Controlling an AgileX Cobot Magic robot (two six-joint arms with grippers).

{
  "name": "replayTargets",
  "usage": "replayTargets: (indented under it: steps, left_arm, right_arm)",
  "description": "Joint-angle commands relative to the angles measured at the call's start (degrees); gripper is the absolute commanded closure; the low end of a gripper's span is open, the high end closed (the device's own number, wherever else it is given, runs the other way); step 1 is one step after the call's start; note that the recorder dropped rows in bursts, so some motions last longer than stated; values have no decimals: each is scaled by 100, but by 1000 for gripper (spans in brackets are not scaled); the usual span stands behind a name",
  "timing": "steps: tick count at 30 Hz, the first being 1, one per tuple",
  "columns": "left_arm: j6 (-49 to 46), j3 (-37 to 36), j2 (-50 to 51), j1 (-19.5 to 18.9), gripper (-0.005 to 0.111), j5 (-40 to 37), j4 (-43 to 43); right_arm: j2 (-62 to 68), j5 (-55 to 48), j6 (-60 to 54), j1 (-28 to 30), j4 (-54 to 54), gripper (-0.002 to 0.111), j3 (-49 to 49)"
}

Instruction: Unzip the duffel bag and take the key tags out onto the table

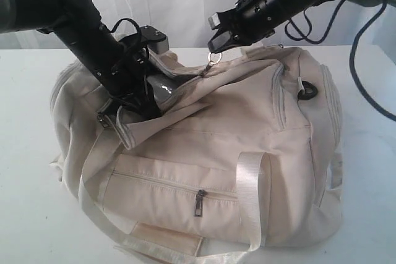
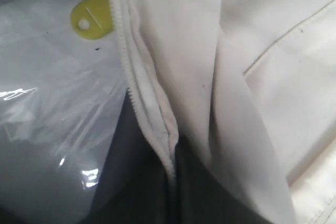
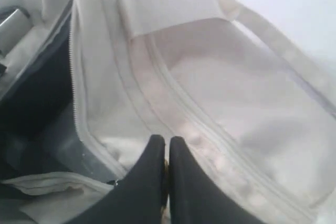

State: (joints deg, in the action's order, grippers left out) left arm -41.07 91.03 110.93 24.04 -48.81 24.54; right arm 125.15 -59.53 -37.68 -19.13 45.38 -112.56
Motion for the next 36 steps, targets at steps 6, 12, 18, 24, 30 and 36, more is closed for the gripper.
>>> replayTargets:
  steps: [6,12,18,24,30,36]
  left_arm:
    - [54,-54,-19,-1,107,-322,-17]
    - [54,-54,-156,-1,107,-301,-17]
    - [54,-54,-484,-1,107,-67,-54]
    - [260,-54,-695,-1,107,92,-283]
    - [653,18,-869,-1,107,281,-748]
    - [796,239,-934,-1,107,281,-905]
  right_arm:
    - [-78,23,44,527,-165,108,8]
    - [-150,-122,56,856,-169,108,8]
    - [-381,-294,65,1211,-180,108,8]
    - [-615,-687,65,1431,-320,108,8]
    - [-771,-1043,78,1635,-472,108,8]
    - [-855,-1043,165,1701,-497,108,152]
